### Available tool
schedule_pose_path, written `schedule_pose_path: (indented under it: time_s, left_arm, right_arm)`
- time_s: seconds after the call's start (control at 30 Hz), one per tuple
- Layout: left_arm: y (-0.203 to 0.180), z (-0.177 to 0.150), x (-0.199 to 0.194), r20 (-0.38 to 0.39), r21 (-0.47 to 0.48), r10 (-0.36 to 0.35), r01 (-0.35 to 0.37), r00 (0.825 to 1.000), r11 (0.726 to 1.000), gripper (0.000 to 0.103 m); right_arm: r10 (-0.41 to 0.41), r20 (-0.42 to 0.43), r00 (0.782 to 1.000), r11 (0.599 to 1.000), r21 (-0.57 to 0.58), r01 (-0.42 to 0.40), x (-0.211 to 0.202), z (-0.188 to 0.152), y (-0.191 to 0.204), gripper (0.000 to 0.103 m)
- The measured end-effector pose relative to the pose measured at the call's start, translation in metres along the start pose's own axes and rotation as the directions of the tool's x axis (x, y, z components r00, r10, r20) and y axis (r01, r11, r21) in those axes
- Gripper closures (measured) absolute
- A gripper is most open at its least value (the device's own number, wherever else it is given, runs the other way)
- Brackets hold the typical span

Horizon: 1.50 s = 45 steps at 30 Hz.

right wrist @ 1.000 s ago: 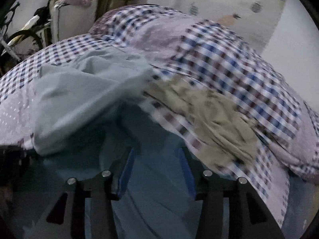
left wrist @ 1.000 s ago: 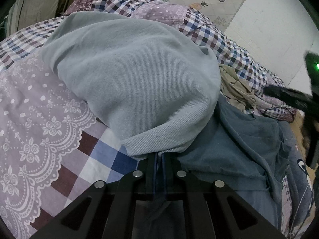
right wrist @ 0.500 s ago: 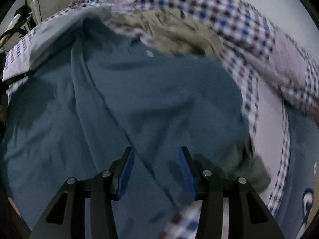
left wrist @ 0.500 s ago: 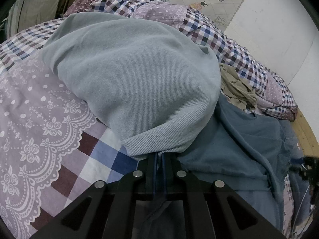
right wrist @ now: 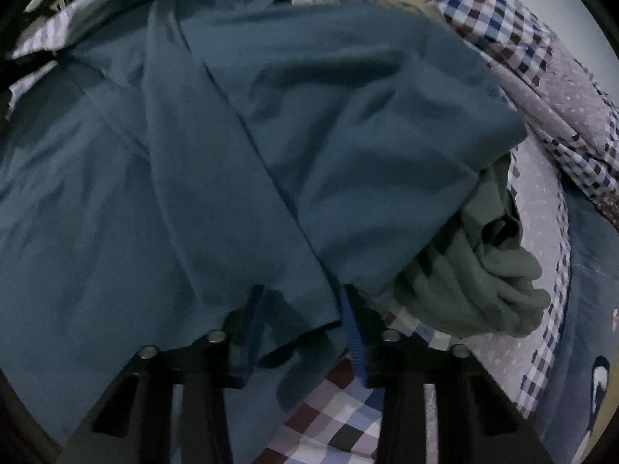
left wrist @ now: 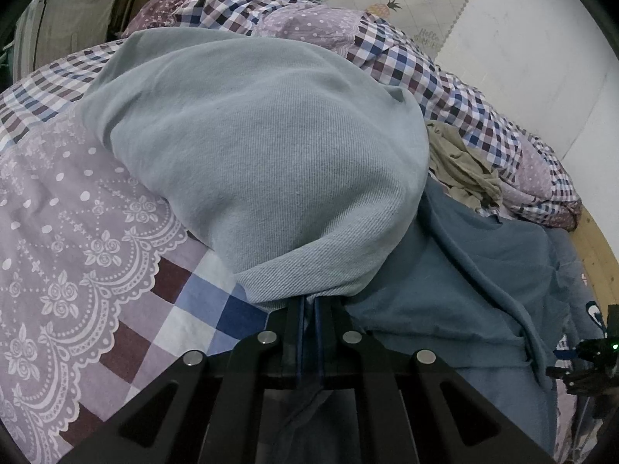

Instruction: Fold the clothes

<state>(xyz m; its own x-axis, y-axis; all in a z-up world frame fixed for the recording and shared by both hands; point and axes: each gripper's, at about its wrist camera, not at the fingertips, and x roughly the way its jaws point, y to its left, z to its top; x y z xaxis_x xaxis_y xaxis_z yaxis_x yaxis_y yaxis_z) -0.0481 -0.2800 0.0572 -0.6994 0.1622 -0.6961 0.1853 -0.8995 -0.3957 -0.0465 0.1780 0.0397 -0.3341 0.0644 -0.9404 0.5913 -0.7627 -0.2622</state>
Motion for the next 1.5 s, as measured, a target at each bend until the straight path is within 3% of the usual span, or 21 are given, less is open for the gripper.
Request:
schedule_pose_path:
  time_s: [0.03, 0.2, 0.43, 0.6, 0.77, 0.87, 0.93, 0.97, 1.07, 1.13, 1.2, 1.27, 1.33, 1.37, 1.43, 1.5]
  left_arm:
    - [0.000, 0.000, 0.000, 0.000, 0.000, 0.000, 0.000, 1.000, 1.000, 0.098]
    - [0.001, 0.000, 0.001, 0.000, -0.002, -0.003, 0.003, 1.000, 1.000, 0.098]
    - [0.003, 0.001, 0.001, -0.002, -0.004, -0.007, 0.007, 1.000, 1.000, 0.098]
    - [0.004, 0.001, 0.001, -0.001, -0.006, -0.008, 0.008, 1.000, 1.000, 0.098]
    - [0.004, 0.000, -0.001, 0.006, -0.006, -0.006, 0.006, 1.000, 1.000, 0.099]
    - [0.004, 0.000, -0.002, 0.012, -0.006, -0.003, 0.003, 1.000, 1.000, 0.099]
    - [0.003, 0.000, -0.003, 0.017, -0.008, -0.003, 0.003, 1.000, 1.000, 0.099]
    - [0.003, 0.000, -0.004, 0.018, -0.009, -0.004, 0.005, 1.000, 1.000, 0.099]
    - [0.004, 0.001, -0.006, 0.028, -0.018, -0.011, 0.012, 1.000, 1.000, 0.099]
    - [0.004, 0.001, -0.008, 0.036, -0.023, -0.015, 0.016, 0.999, 1.000, 0.099]
    - [0.004, 0.000, -0.010, 0.042, -0.024, -0.015, 0.016, 0.999, 1.000, 0.099]
    - [0.004, 0.000, -0.012, 0.049, -0.026, -0.015, 0.016, 0.999, 1.000, 0.099]
    - [0.005, 0.000, -0.012, 0.051, -0.032, -0.020, 0.021, 0.999, 0.999, 0.099]
    - [0.005, 0.001, -0.012, 0.052, -0.036, -0.022, 0.024, 0.998, 0.999, 0.099]
    - [0.006, 0.001, -0.013, 0.053, -0.042, -0.027, 0.029, 0.998, 0.999, 0.099]
    - [0.007, 0.001, -0.013, 0.054, -0.044, -0.029, 0.032, 0.998, 0.999, 0.099]
  right_arm:
    - [-0.019, 0.001, 1.000, 1.000, -0.001, 0.019, -0.002, -0.001, 0.000, 0.103]
    - [-0.117, 0.051, 0.992, 0.993, -0.008, 0.117, -0.033, -0.001, -0.001, 0.102]
    - [-0.303, 0.183, 0.935, 0.953, 0.051, 0.299, -0.090, 0.032, -0.016, 0.103]
    - [-0.366, 0.116, 0.923, 0.930, 0.017, 0.367, -0.069, 0.068, -0.024, 0.103]
    - [-0.451, 0.063, 0.890, 0.892, 0.074, 0.446, -0.027, 0.103, -0.046, 0.103]
    - [-0.510, 0.063, 0.858, 0.851, 0.182, 0.492, -0.027, 0.103, -0.055, 0.090]
    - [-0.523, 0.071, 0.849, 0.833, 0.252, 0.492, -0.037, 0.099, -0.057, 0.054]
    - [-0.525, 0.077, 0.847, 0.826, 0.284, 0.487, -0.043, 0.096, -0.057, 0.050]
    - [-0.445, 0.207, 0.872, 0.869, 0.336, 0.364, -0.070, 0.085, -0.039, 0.049]
    - [-0.304, 0.312, 0.900, 0.938, 0.261, 0.226, -0.080, 0.082, -0.006, 0.051]
    - [-0.200, 0.358, 0.912, 0.978, 0.132, 0.163, -0.076, 0.086, 0.031, 0.051]
    - [-0.138, 0.364, 0.921, 0.990, 0.027, 0.138, -0.064, 0.094, 0.062, 0.052]
    - [-0.075, 0.347, 0.935, 0.994, -0.048, 0.098, -0.047, 0.105, 0.085, 0.061]
    - [-0.056, 0.332, 0.942, 0.994, -0.070, 0.084, -0.037, 0.111, 0.093, 0.062]
    - [-0.053, 0.299, 0.953, 0.993, -0.086, 0.082, -0.018, 0.122, 0.103, 0.078]
    - [-0.042, 0.275, 0.961, 0.993, -0.092, 0.069, -0.006, 0.128, 0.106, 0.083]
